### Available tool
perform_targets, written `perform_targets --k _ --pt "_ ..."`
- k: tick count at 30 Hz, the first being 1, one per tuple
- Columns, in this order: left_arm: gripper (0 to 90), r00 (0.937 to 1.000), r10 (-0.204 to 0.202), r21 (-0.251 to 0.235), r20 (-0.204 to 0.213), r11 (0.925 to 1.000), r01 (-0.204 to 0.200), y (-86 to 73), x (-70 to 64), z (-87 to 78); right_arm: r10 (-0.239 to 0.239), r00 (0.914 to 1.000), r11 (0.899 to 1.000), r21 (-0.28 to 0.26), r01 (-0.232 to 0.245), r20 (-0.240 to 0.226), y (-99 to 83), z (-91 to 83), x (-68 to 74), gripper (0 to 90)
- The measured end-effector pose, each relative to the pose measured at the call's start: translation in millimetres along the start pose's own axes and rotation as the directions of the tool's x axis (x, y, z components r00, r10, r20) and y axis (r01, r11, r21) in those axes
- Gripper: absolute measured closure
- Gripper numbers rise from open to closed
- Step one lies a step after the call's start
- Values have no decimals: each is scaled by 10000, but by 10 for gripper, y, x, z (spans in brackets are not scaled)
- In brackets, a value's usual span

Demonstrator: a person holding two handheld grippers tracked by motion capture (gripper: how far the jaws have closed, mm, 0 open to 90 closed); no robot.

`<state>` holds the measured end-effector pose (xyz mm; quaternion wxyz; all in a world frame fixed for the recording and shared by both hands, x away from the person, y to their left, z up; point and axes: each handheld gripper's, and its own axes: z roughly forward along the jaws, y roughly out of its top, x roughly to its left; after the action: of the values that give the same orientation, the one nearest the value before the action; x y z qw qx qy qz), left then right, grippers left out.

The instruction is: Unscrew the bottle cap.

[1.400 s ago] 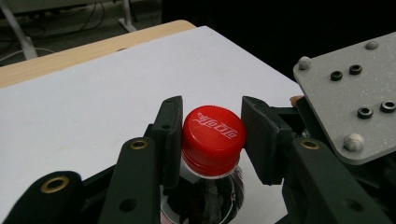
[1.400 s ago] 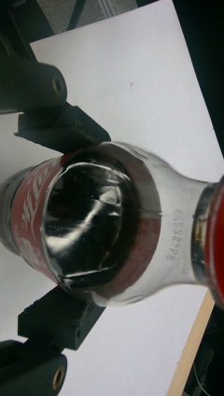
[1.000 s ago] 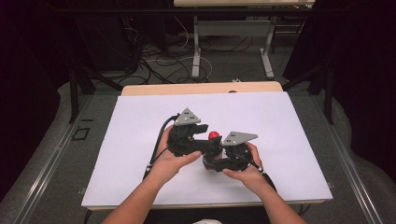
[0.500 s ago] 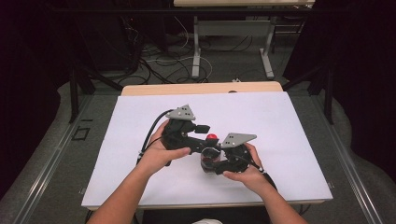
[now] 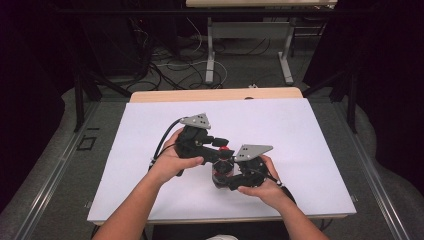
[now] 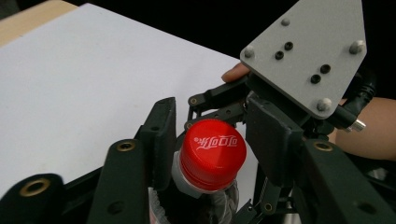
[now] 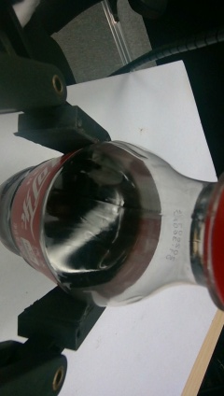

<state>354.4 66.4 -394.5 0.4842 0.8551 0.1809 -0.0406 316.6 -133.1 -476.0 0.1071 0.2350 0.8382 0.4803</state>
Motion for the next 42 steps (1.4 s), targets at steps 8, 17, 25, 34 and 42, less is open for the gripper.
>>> perform_targets --k 8,17,25,34,42 --pt "605 9998 -162 -164 113 9997 164 -41 8 -7 4 10000 10000 77 -4 1 2 9 23 299" --pt "610 9898 -671 -273 -1254 9976 641 -34 -125 8 108 9993 9999 114 -112 357 7 13 26 300" --pt "611 9373 -1663 -635 -3064 9860 1542 -4 -336 76 167 9986 9998 39 -169 499 5 21 32 299" --pt "612 8633 -2634 -1166 -4306 9647 2362 11 -478 157 165 9970 9999 23 -167 757 -5 30 43 300" --pt "606 8346 -2767 -1445 -4763 9609 2361 4 -552 198 235 9970 9997 56 -240 734 -8 35 48 299"
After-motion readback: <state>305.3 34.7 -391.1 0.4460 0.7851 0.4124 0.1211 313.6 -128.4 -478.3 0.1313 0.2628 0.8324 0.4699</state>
